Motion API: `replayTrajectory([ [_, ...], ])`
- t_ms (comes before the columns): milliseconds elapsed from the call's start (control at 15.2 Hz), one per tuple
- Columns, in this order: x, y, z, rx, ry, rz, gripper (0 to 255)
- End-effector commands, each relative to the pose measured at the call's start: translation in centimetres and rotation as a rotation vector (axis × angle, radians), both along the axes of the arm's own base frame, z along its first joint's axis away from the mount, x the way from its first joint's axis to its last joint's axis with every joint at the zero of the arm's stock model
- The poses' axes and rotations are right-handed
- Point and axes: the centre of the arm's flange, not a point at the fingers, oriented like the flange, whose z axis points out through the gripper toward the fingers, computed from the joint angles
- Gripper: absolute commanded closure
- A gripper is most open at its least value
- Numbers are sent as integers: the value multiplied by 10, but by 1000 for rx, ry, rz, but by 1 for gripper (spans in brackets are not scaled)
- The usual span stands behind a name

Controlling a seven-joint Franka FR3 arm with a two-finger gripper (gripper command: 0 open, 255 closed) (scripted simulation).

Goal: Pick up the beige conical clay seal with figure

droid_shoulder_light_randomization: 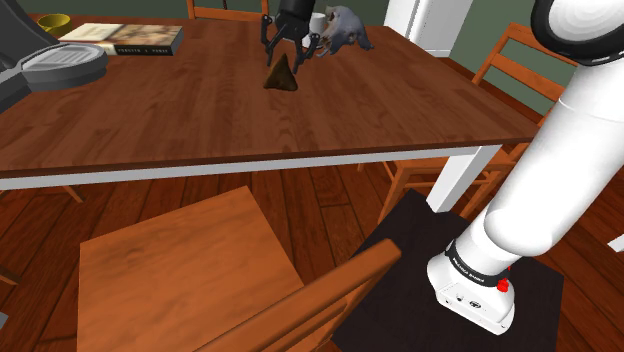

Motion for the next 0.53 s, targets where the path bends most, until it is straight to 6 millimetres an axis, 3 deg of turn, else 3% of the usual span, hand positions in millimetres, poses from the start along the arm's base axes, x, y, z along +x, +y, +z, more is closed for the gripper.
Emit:
replayTrajectory([
  [0,0,0,9,0,0,0,255],
  [462,0,0,46,0,0,0,255],
])
